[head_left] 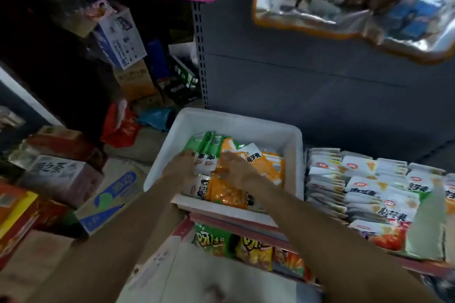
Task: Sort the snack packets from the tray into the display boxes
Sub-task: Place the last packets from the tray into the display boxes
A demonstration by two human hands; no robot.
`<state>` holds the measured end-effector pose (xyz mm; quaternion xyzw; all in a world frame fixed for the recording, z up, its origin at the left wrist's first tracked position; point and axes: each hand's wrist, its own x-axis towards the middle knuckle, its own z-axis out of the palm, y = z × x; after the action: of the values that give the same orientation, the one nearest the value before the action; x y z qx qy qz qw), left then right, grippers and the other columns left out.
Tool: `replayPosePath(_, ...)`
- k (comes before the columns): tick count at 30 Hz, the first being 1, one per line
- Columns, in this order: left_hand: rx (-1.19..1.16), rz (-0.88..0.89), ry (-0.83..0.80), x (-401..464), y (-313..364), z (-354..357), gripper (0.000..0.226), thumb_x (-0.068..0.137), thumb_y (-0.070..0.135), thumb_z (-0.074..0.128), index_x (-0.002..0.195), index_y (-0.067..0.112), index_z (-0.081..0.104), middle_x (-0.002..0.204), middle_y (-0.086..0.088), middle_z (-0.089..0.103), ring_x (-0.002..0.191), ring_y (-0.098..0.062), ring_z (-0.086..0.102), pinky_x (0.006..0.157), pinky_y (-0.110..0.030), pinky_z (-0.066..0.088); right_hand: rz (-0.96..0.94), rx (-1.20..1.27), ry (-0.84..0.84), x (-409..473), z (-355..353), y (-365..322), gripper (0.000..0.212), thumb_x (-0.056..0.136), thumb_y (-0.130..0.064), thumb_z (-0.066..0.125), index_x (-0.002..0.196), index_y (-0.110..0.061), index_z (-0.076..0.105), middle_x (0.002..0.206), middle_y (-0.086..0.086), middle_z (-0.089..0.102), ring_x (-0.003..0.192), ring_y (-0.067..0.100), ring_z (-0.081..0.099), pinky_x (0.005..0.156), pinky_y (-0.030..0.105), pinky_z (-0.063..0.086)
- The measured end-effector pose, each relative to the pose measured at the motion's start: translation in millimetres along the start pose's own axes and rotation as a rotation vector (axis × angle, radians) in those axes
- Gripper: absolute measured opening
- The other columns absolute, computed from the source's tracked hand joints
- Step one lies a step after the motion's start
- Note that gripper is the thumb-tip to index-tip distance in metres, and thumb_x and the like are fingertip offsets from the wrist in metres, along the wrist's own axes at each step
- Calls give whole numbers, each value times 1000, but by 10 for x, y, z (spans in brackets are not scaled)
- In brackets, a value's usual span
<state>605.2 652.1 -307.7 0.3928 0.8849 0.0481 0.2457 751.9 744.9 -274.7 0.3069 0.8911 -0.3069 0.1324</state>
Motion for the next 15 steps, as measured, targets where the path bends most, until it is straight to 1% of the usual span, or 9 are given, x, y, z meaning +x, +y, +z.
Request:
replayPosePath(2,12,18,-4,-23,-40,-9,38,87,14,62,122,9,48,116,-13,61,104,-28,58,89,-39,49,11,-33,-39,29,11,1,66,97,-44,43,150,-13,17,159,4,10,145,22,14,115,34,18)
replayPosePath(3,43,32,19,-48,-48,-19,29,90,10,56,118,9,50,111,-13,62,102,-29,59,85,-37,50,21,-51,-63,44,26,0,67,97,-46,41,151,-15,15,159,3,8,145,21,10,115,34,16)
replayPosePath(4,77,35,45,-87,-40,-41,24,91,6,50,116,9,53,109,-14,63,100,-30,60,81,-35,49,33,-68,-83,53,34,-2,66,98,-46,39,151,-17,14,159,3,6,146,20,8,116,33,14)
replayPosePath(7,151,64,154,-101,-78,-32,27,94,5,42,116,9,58,108,-15,64,99,-31,61,76,-36,48,66,-82,-96,98,66,-24,62,98,-44,39,151,-18,17,159,2,4,146,20,9,115,31,16)
replayPosePath(9,141,78,192,-137,-98,-45,32,97,7,38,119,14,60,107,-14,65,96,-31,62,75,-37,48,72,-81,-84,116,76,-25,60,99,-40,40,150,-17,19,159,3,6,145,20,10,115,30,16)
replayPosePath(11,113,95,230,-190,-104,-67,35,97,8,38,120,21,62,103,-13,66,93,-31,62,73,-36,47,66,-56,-83,110,77,-18,59,99,-37,42,150,-15,22,159,3,9,145,19,12,114,29,16)
replayPosePath(12,120,111,243,-223,-96,-81,34,96,7,40,114,20,65,99,-13,66,91,-31,62,71,-36,47,63,-41,-82,103,78,-12,58,99,-36,43,149,-15,23,158,4,12,144,20,15,114,29,18)
replayPosePath(13,141,133,262,-270,-83,-96,31,94,5,41,104,16,67,93,-14,66,87,-31,62,68,-37,46,61,-14,-83,94,77,-3,58,99,-35,45,149,-14,25,157,5,16,143,22,19,113,30,21)
replayPosePath(15,119,184,366,-366,-57,-138,18,91,1,48,87,9,64,79,-14,65,75,-31,63,57,-35,42,52,70,-46,66,77,2,55,96,-29,51,145,-12,31,151,7,30,138,25,31,111,32,30)
